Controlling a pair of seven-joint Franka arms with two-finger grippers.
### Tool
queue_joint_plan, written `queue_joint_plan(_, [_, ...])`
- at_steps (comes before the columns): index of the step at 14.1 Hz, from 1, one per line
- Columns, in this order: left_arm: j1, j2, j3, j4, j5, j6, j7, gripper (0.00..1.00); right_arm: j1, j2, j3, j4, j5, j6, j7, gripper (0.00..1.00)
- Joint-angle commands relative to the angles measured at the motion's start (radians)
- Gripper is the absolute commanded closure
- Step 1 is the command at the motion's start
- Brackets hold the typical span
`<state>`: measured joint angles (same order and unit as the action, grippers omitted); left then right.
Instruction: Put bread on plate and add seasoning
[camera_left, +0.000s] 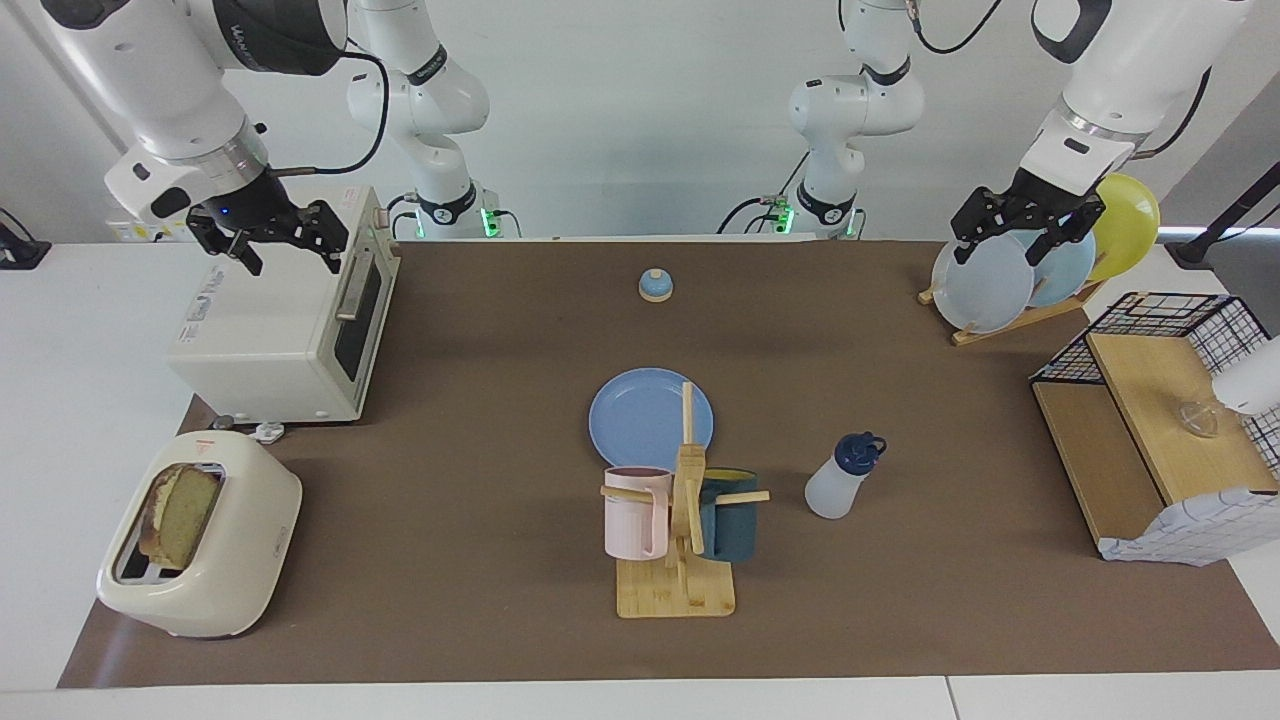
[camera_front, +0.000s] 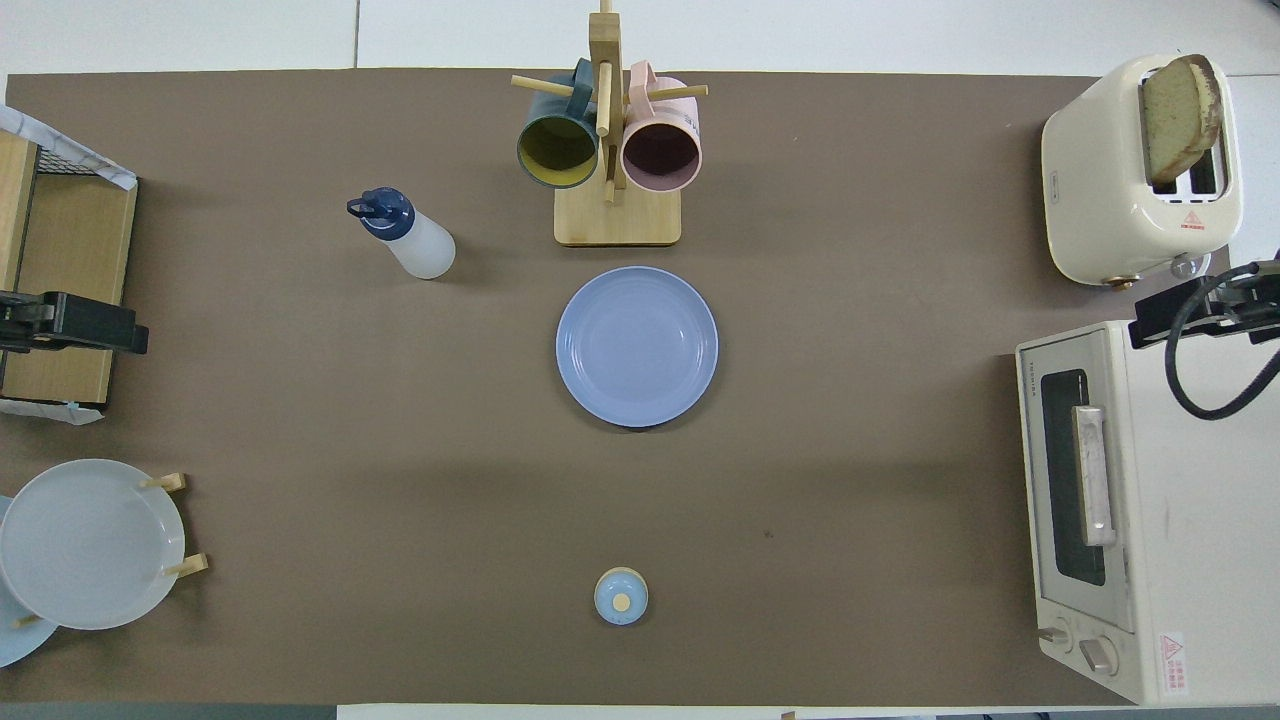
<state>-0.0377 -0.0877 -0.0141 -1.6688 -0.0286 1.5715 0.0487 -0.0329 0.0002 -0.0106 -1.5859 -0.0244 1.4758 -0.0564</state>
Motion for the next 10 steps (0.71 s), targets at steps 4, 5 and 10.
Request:
queue_joint_plan(4, [-0.007, 0.000, 0.011, 0.014, -0.005, 0.001, -0.001, 0.00, -0.012, -0.011, 0.006, -0.008, 0.018, 0.009, -0.011, 0.00])
queue_joint_plan(5, [-0.013, 0.003, 0.011, 0.014, -0.005, 0.031, -0.004, 0.00, -0.010, -0.011, 0.006, -0.008, 0.020, 0.011, -0.010, 0.00])
queue_joint_plan(10, [-0.044, -0.004, -0.003, -0.003, -0.002, 0.044, -0.007, 0.00, -0.012, -0.017, 0.006, -0.009, 0.020, 0.015, 0.000, 0.00])
